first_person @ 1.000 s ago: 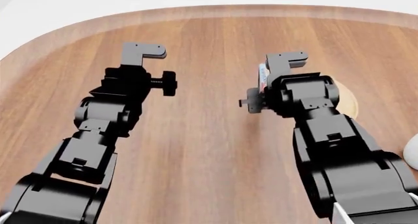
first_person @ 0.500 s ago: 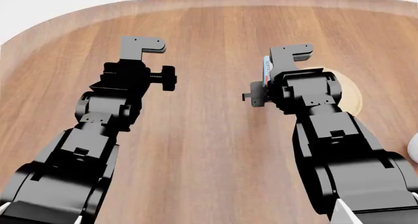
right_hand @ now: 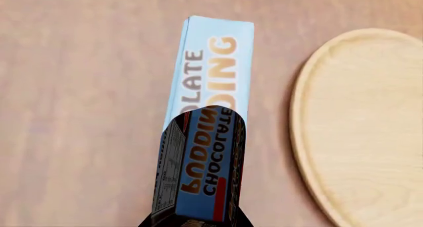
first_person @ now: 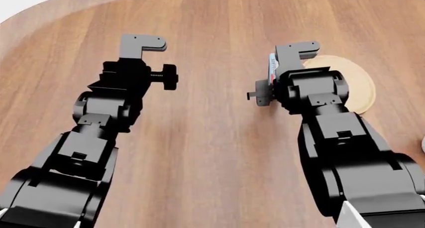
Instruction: Put the chocolate pudding to the left of the plate.
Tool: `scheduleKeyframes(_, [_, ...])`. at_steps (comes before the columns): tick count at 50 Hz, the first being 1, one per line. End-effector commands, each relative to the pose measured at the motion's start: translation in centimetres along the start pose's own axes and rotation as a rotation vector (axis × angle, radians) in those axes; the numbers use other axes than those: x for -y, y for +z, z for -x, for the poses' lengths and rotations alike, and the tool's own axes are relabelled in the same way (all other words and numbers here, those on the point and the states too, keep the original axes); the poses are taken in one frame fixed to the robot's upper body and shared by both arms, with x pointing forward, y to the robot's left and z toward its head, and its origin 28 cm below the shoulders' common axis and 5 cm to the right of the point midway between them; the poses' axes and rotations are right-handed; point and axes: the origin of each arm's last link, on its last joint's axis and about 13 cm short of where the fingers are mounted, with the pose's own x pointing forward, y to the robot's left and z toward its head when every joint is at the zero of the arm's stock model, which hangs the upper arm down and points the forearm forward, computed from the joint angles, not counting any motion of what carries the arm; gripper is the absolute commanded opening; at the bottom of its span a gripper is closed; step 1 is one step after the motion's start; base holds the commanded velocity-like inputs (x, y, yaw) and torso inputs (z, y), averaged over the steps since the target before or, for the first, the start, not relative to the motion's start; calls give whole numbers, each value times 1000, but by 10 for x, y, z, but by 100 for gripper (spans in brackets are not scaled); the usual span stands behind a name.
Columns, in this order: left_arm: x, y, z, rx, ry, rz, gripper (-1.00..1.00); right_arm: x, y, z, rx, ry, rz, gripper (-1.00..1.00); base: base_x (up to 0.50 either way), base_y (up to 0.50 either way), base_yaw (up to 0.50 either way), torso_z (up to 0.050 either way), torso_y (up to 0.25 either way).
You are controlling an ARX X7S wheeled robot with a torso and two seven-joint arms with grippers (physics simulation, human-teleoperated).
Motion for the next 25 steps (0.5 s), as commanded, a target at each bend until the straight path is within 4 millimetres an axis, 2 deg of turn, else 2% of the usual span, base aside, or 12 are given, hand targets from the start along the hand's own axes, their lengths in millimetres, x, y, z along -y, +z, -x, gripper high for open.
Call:
scheduleKeyframes(1, [-1, 2, 1, 3, 4, 2, 100, -1, -4, -2, -12, -4, 18, -100, 0, 0, 0, 0, 0])
scheduleKeyframes(25, [-5, -1, -1, -6, 12, 5, 100, -4, -14, -5, -49, -2, 26, -100, 0, 0, 0, 0, 0])
